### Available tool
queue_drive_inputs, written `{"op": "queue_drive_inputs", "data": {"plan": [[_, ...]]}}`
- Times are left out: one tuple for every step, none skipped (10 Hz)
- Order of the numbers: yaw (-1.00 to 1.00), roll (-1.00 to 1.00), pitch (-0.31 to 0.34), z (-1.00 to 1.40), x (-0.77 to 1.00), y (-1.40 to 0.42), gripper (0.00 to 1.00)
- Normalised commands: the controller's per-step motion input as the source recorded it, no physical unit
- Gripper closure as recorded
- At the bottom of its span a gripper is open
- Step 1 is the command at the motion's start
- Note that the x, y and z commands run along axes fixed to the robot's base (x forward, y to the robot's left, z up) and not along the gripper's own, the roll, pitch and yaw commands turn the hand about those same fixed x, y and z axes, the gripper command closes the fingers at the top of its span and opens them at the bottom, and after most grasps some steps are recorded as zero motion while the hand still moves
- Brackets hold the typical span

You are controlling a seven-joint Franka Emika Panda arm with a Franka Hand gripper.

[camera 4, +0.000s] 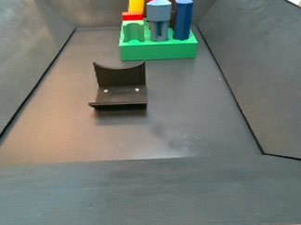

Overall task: Pick up the rectangle object. Move up. Move to above the board. Insert the rectangle object.
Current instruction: Insert the rectangle object.

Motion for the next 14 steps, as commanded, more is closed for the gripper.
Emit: {"op": "queue_drive_inputs", "data": {"plan": [[-0.06, -0.1, -0.101, -0.1, 1.0, -0.27, 1.0], [0.0, -0.02, -0.149, -0.41, 1.0, -0.27, 1.0], [0.0, 0.0, -0.099, -0.64, 1.0, 0.0, 1.0], [0.21, 0.36, 0.056, -0.35, 0.74, 0.09, 1.0], [0.25, 0.44, 0.04, -0.31, 0.51, 0.25, 1.0], [0.15, 0.43, 0.03, -0.36, 0.2, 0.45, 1.0], [0.09, 0.42, 0.033, -0.42, 0.0, 0.53, 1.0], [0.13, 0.28, 0.0, -0.72, 0.06, 0.37, 1.0], [0.04, 0.0, 0.0, -0.76, 1.0, -0.03, 1.0], [0.0, -0.01, -0.027, -0.7, 1.0, -0.28, 1.0], [0.0, -0.03, -0.081, -0.64, 1.0, -0.31, 1.0], [0.0, -0.08, -0.156, -0.51, 1.0, -0.27, 1.0], [0.0, -0.13, -0.149, -0.33, 1.0, -0.16, 1.0], [0.0, -0.03, -0.137, -0.51, 0.97, -0.19, 1.0]]}}
